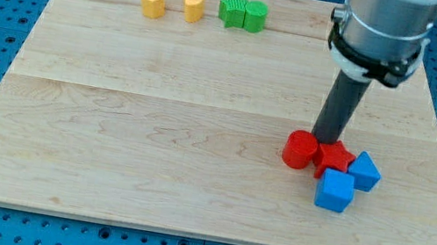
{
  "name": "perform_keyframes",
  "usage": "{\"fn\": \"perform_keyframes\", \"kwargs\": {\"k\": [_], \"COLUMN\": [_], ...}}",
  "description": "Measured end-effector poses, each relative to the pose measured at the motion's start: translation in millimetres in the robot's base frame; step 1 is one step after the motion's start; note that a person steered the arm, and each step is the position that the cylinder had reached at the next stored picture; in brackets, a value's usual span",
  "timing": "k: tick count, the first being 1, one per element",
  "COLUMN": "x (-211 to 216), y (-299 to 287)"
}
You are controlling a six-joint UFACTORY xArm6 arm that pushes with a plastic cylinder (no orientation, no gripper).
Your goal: Move your arm parallel to the right of the green circle
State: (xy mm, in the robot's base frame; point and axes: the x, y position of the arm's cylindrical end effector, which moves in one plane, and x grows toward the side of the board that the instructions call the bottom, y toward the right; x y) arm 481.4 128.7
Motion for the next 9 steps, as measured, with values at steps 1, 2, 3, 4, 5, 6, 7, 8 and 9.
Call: {"fn": "perform_keyframes", "kwargs": {"k": [1,2,3,4,5,6,7,8,9], "x": [-9,-25,-28,-40,-55,-63,-90,-138,-180], "y": [0,30,58,42,32,27,8,-4,-8]}}
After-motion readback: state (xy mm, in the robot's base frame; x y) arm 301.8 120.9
